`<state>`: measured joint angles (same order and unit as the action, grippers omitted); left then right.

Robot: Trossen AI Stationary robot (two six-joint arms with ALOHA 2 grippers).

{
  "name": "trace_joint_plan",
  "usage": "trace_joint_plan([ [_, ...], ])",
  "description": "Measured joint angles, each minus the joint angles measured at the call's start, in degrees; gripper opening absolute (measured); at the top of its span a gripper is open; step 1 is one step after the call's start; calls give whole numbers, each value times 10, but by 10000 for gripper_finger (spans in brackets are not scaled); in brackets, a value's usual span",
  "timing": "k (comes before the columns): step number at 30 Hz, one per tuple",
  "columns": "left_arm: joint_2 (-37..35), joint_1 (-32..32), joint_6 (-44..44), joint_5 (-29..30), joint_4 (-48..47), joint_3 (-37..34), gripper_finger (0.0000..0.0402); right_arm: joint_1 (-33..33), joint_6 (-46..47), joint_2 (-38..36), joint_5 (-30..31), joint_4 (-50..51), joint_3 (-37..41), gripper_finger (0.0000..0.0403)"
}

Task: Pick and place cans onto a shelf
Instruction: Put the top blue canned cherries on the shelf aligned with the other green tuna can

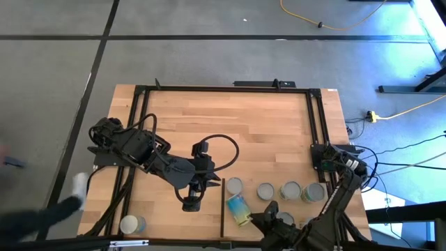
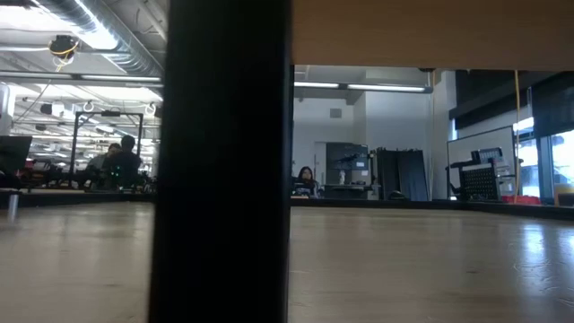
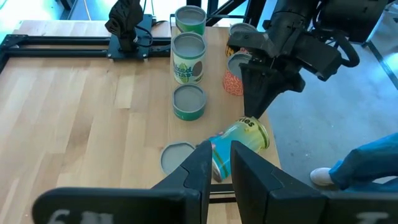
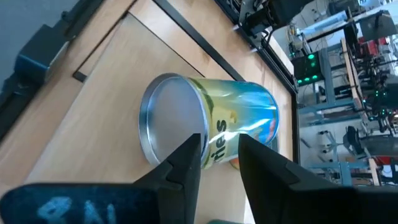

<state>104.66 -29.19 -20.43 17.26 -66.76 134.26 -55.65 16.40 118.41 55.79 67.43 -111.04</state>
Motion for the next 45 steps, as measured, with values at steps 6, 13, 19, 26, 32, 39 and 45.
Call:
trace_joint_plan([
  [6,0,0,0,-12,0,0,51,7,1,0,-20,0,0,110],
  [13,0,-1,0,-19,0,0,51,11,29,0,-24,-1,0,91],
  [19,0,-1,0,-19,0,0,51,19,44,0,-31,-2,0,68],
  [26,0,-1,0,-19,0,0,51,28,46,0,-40,-4,0,67],
  [32,0,-1,0,-19,0,0,51,30,45,0,-41,-4,0,67],
  [39,0,-1,0,-19,0,0,51,30,46,0,-43,-3,0,67],
  [45,0,-1,0,-19,0,0,51,30,46,0,-44,-3,0,67],
])
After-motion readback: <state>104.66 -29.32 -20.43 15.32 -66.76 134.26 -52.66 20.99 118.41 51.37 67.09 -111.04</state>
